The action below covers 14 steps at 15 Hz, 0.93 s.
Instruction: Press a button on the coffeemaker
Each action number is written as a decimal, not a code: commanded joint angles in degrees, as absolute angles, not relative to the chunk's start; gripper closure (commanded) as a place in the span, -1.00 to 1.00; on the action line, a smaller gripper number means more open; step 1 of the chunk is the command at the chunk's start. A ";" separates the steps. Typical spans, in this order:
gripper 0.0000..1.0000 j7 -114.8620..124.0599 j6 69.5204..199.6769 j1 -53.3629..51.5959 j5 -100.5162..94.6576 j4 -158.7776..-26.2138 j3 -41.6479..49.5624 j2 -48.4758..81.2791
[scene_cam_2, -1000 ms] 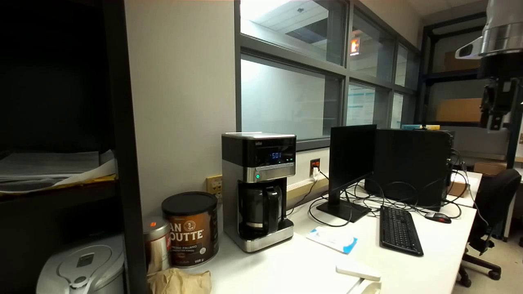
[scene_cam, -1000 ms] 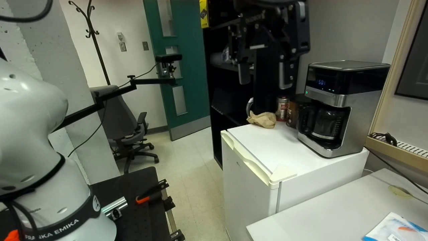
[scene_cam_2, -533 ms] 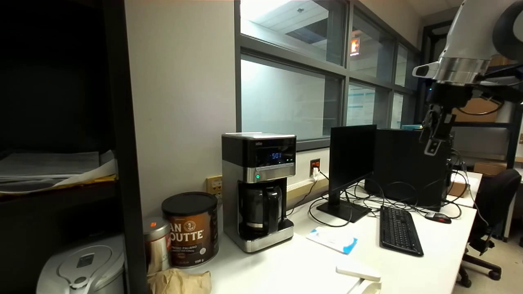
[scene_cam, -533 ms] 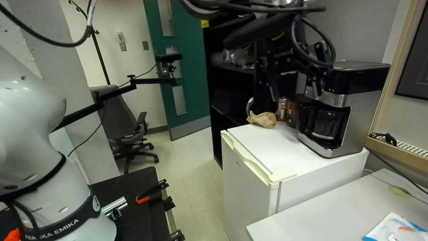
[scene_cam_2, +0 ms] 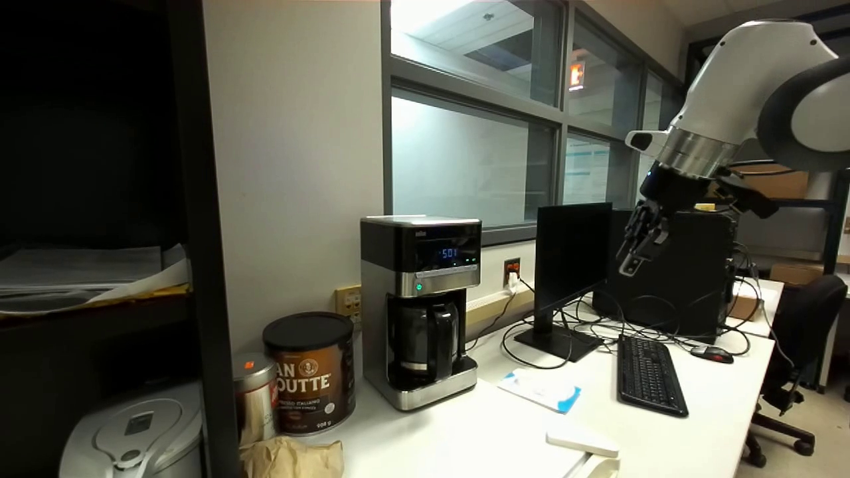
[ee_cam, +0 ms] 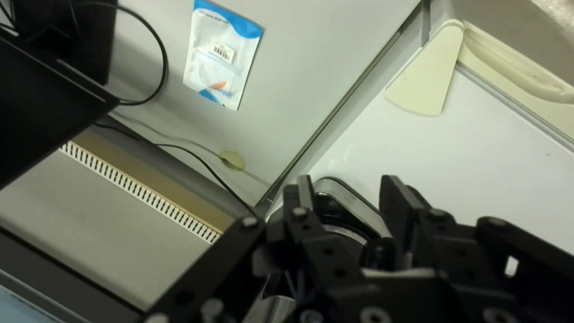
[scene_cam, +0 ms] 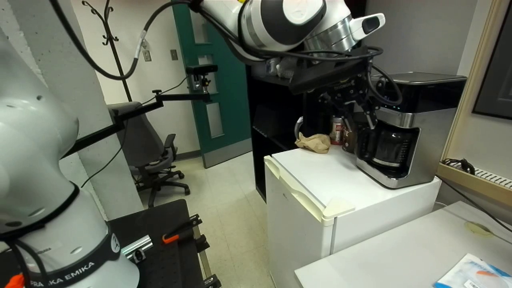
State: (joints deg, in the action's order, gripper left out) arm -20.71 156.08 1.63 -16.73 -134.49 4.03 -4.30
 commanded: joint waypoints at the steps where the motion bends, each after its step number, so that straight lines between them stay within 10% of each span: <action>1: 0.71 -16.99 164.03 2.41 -24.87 -132.37 2.80 0.20; 4: 1.00 -9.48 170.26 2.25 -36.21 -130.21 3.68 3.27; 14: 1.00 19.63 174.43 -1.52 -67.11 -114.74 7.66 14.43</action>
State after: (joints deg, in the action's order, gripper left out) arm 12.50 173.26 0.54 -61.19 -120.48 6.07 9.94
